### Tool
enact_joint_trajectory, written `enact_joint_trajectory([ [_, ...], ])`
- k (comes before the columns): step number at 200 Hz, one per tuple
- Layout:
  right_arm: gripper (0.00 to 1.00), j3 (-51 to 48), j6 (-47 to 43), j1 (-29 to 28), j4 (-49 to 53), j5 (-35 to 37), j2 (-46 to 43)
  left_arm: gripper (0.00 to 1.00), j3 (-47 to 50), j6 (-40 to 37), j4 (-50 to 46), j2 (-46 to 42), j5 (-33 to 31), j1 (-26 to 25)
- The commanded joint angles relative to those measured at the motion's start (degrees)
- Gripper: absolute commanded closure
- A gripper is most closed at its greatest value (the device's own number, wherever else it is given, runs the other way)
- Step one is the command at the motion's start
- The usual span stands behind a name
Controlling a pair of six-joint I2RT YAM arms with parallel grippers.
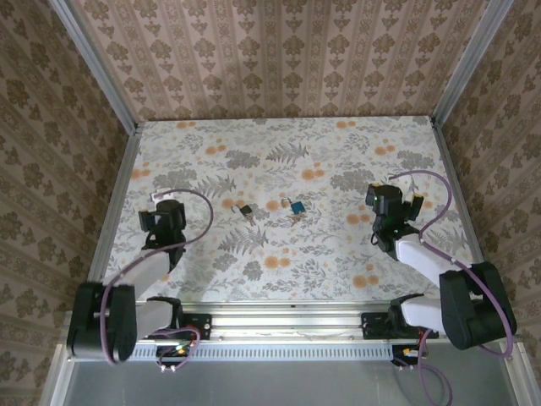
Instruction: Unlock with the key
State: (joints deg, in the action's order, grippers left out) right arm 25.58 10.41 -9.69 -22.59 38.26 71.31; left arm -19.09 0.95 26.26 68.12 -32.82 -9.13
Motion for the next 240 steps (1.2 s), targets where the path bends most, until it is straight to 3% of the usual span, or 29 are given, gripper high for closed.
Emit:
enact_joint_trajectory([
  [1, 0.00, -3.06, -0.94, 1.70, -13.25, -0.58, 2.06, 0.00, 2.12, -2.86, 24.29, 6.60, 1.00, 0.60],
  [28, 0.00, -5.03, -1.25, 4.22, -19.28, -3.77, 4.10, 0.00, 5.92, -5.89, 45.54, 18.57, 2.67, 0.62],
  [43, 0.00, -6.96, 0.29, 6.51, -24.78, -8.14, 5.84, 0.00, 5.94, -5.35, 40.69, 16.39, 6.26, -0.16],
  [54, 0.00, -8.40, -0.31, 7.44, -30.88, -10.12, 8.03, 0.00, 5.62, -7.02, 43.08, 18.30, 8.80, 0.24],
  [73, 0.00, -6.30, -1.35, 8.02, -26.76, -15.25, 8.05, 0.00, 5.72, -7.55, 43.00, 20.81, 16.29, 0.78],
  [81, 0.00, -5.40, -2.34, 8.09, -26.56, -17.89, 10.15, 0.00, 5.49, -8.61, 49.20, 24.63, 16.03, 1.13],
  [97, 0.00, -3.71, -3.83, 8.38, -24.86, -21.76, 11.65, 0.00, 2.34, -5.44, 37.12, 21.02, 16.20, 2.25],
  [116, 0.00, -2.11, -5.60, 8.38, -23.40, -27.00, 14.01, 0.00, -1.29, -4.82, 30.76, 21.28, 16.99, 3.30],
  [127, 0.00, -4.53, -7.88, 7.93, -33.95, -29.22, 18.09, 0.00, -1.34, -5.49, 31.93, 21.84, 16.95, 3.70],
  [137, 0.00, -4.05, -7.55, 8.02, -27.91, -30.24, 15.28, 0.00, -1.36, -5.01, 31.08, 21.46, 17.06, 3.63],
  [240, 0.00, -2.05, -7.34, 7.41, -26.42, -27.76, 16.72, 0.00, -1.39, -5.26, 31.40, 21.70, 17.04, 3.60],
])
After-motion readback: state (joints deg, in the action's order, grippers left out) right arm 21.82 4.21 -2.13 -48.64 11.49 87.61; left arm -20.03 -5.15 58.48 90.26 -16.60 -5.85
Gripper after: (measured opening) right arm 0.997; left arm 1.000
